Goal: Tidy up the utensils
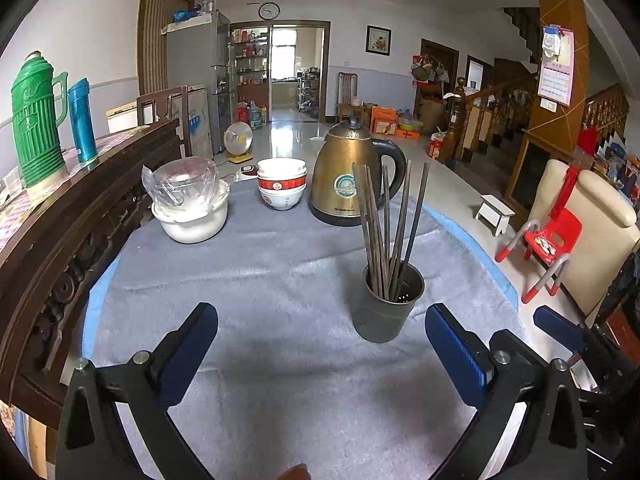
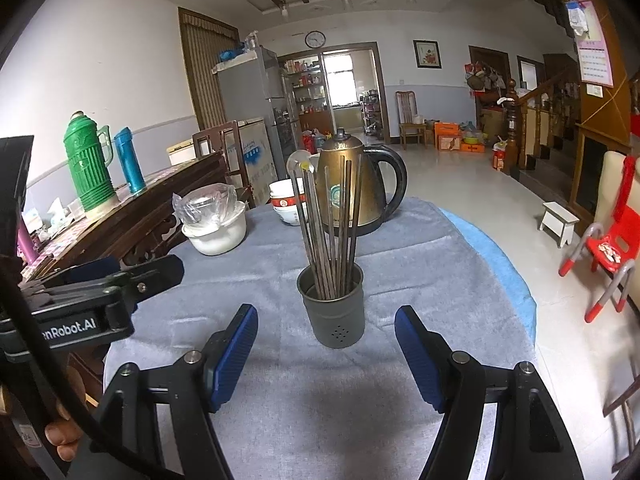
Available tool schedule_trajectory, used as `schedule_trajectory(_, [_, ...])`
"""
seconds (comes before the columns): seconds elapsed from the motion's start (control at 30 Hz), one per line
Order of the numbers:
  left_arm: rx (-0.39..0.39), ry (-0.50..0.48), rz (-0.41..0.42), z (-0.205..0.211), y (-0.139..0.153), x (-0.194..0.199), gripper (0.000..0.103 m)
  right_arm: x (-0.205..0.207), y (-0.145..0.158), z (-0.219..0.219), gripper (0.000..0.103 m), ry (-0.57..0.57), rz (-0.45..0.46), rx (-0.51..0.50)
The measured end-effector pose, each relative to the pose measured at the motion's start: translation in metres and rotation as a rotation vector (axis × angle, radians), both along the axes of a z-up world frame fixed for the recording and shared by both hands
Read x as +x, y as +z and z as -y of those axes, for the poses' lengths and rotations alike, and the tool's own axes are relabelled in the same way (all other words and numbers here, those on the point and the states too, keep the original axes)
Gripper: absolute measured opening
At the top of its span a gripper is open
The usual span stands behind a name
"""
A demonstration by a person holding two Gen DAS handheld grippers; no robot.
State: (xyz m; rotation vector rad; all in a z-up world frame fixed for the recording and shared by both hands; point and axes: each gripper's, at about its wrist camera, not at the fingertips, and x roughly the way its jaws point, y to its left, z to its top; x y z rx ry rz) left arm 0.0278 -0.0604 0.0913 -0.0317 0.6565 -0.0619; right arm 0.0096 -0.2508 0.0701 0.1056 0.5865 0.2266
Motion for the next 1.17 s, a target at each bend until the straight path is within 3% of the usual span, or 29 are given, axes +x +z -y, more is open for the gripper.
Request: schedule_trajectory(1.17, [0.029, 0.017, -0.015, 0.0052, -0.002, 0.0093, 0.103, 0.0057, 0.0041, -0.0048, 0.074, 0.022, -0.003, -0.018])
